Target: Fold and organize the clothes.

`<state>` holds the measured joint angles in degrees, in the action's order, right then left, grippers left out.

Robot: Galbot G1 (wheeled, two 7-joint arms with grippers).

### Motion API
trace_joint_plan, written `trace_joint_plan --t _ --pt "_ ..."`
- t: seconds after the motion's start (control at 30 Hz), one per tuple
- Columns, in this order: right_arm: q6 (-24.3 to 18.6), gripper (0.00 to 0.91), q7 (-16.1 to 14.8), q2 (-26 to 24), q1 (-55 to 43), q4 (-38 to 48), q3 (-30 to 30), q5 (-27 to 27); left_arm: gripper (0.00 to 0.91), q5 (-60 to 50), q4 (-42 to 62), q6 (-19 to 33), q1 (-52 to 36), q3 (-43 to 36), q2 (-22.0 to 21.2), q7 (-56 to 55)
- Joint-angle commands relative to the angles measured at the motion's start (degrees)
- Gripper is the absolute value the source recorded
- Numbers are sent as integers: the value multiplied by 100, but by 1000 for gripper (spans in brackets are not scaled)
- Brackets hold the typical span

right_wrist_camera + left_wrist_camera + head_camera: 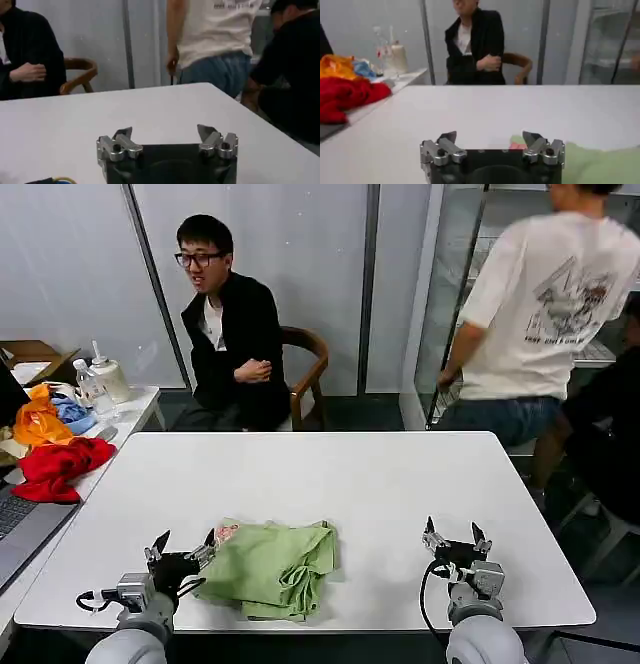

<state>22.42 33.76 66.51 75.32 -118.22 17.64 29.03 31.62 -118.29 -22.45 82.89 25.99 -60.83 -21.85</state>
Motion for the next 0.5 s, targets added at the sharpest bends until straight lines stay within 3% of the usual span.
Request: trace_joint_plan --t 0.03,0.5 --pt "6 907 -3 -6 -26 2 8 13 907 590 460 199 127 66 -80 11" --pt "-7 907 3 50 13 18 -11 -18 907 998 369 162 91 -95 -220 74"
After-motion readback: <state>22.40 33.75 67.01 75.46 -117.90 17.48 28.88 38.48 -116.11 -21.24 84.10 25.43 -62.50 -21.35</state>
